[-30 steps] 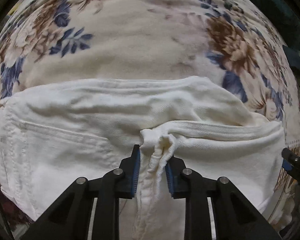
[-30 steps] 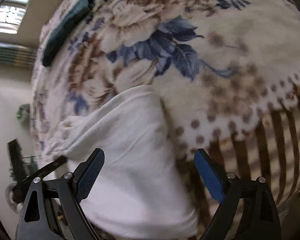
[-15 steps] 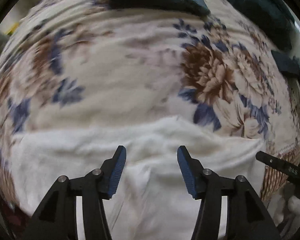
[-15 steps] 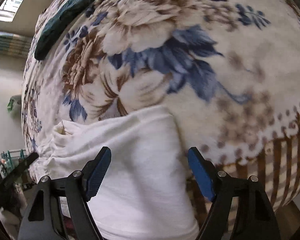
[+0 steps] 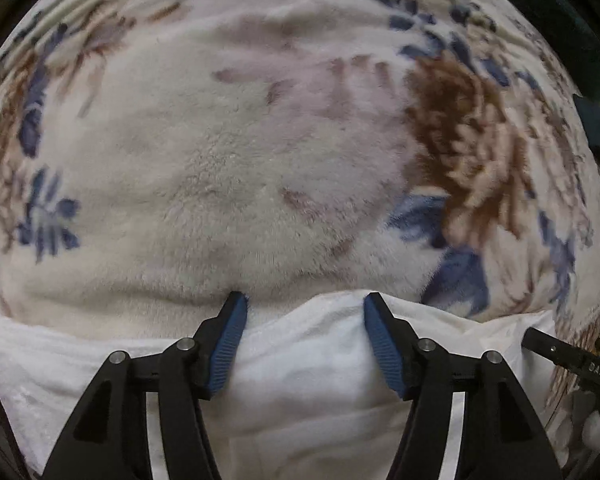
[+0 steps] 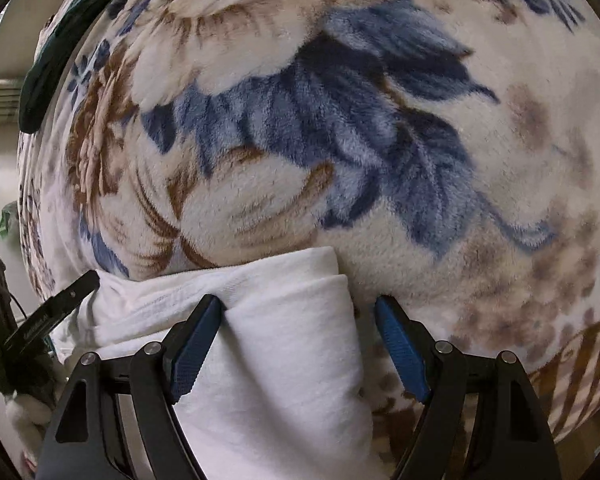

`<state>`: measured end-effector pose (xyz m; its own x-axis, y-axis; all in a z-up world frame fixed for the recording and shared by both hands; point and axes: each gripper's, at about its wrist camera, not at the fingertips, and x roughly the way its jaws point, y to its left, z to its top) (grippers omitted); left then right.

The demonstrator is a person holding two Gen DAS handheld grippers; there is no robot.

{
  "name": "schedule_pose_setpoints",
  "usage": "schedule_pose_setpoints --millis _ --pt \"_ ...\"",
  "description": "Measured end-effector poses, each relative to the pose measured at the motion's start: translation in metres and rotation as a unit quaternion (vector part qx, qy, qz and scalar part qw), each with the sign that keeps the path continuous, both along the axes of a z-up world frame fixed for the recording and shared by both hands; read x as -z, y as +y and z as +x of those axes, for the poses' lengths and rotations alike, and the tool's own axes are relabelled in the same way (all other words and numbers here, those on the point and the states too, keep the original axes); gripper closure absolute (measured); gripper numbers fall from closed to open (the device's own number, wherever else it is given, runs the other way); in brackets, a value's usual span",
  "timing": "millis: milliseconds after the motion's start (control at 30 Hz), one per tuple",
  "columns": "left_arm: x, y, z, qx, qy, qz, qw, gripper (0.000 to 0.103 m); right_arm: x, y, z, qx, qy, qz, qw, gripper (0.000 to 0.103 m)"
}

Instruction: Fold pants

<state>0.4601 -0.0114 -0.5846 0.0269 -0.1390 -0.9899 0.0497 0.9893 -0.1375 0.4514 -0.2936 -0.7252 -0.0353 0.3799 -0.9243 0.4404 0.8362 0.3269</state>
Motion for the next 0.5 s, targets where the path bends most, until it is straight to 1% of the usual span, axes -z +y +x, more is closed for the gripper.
schedule_pose_setpoints --millis 67,133,167,233,300,333,367,400,433,467,500 --pt "-0.024 0.007 -0.011 -0.005 -0.013 -0.001 0.9999 0.043 -0.015 -0.003 -0.002 -0.006 -0.006 0.0 1.0 0.021" --pt "-0.052 0.02 -0.035 -0.019 -0.033 -0.022 0.999 0.042 -0.04 -0.003 -0.014 -0.019 -0.027 -0.003 0.999 0.021" --pt "-0.065 0.028 -0.051 -0.025 -0.04 -0.026 0.9986 0.042 -0.05 -0.001 -0.023 -0.029 -0.034 -0.004 0.999 0.021" --pt "-0.073 0.037 -0.077 -0.03 -0.042 -0.024 0.9984 0.041 -0.063 0.002 -0.043 -0.042 -0.033 -0.003 0.999 0.021" --pt "-0.065 0.045 -0.11 -0.036 -0.024 -0.016 0.9989 0.041 -0.07 0.0 -0.073 -0.039 -0.025 0.002 0.999 0.021" --pt "-0.06 0.04 -0.12 -0.036 -0.014 -0.018 0.9991 0.041 -0.07 -0.003 -0.088 -0.031 -0.017 0.005 0.999 0.021" --pt "-0.047 0.039 -0.133 -0.034 0.005 -0.016 0.9993 0.041 -0.064 -0.006 -0.104 -0.019 -0.002 0.013 1.0 0.021" --pt "-0.035 0.041 -0.144 -0.035 0.022 -0.007 0.9991 0.041 -0.053 -0.01 -0.118 -0.004 0.014 0.029 0.999 0.021" --pt "-0.024 0.044 -0.153 -0.036 0.028 0.001 0.9989 0.041 -0.046 -0.013 -0.127 0.008 0.024 0.033 0.999 0.021" --pt "-0.017 0.045 -0.16 -0.029 0.023 0.009 0.9993 0.04 -0.033 -0.019 -0.138 0.026 0.04 0.036 0.998 0.021" --pt "-0.015 0.045 -0.164 -0.021 0.019 0.014 0.9995 0.04 -0.025 -0.015 -0.146 0.028 0.044 0.031 0.998 0.021"
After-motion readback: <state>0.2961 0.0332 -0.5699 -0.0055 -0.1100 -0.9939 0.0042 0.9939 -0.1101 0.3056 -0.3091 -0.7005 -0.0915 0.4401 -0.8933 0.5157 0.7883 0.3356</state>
